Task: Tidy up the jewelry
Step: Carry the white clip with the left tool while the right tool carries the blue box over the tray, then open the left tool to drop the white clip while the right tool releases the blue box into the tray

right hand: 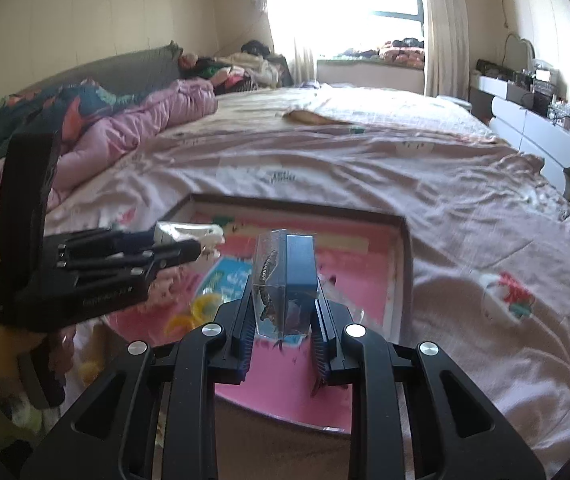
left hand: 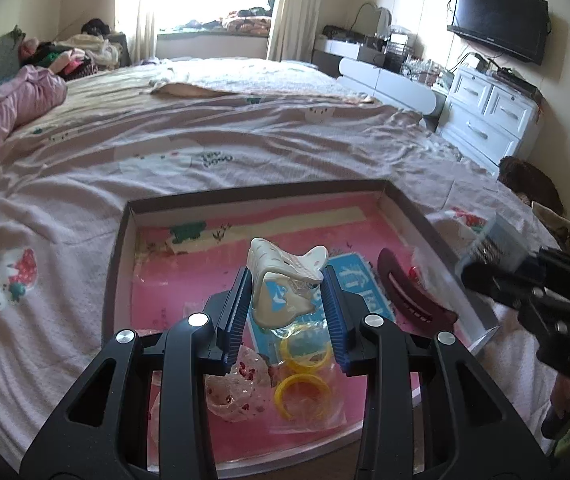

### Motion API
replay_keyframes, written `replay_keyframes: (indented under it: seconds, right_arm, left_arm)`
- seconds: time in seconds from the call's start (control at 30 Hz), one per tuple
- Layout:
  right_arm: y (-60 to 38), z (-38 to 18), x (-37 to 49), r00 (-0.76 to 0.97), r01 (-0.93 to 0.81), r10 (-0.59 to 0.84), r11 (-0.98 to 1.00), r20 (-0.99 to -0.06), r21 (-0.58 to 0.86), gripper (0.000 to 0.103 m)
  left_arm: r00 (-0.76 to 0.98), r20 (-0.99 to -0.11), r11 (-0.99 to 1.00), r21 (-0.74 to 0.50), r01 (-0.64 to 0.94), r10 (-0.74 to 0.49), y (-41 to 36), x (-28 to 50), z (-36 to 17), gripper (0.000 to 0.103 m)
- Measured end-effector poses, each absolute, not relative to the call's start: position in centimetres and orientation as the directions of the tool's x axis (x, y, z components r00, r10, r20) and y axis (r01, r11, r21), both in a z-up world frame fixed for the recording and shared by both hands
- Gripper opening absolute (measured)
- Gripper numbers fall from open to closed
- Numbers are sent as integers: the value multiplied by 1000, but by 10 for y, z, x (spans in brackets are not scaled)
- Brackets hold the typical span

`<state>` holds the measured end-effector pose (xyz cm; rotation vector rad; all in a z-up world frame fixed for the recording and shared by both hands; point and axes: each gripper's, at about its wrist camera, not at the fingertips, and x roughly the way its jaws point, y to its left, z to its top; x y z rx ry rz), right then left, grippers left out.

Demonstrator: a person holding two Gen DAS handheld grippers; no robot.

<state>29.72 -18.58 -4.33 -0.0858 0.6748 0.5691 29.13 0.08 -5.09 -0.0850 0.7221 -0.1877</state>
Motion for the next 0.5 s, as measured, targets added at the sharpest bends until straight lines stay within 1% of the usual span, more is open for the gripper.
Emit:
replay_keyframes:
  seconds: [0.23, 0.5]
  right_arm:
    - [-177, -63, 294, 582, -543, 459, 834, -671, 100, 24]
    - [-162, -82, 291, 527, -551, 426, 830, -735, 86, 24]
  left_arm:
    - [707, -678, 979, -166, 119, -201, 9, 297, -62, 28]
    - [697, -690, 980, -173, 103, -195, 14, 297, -65, 28]
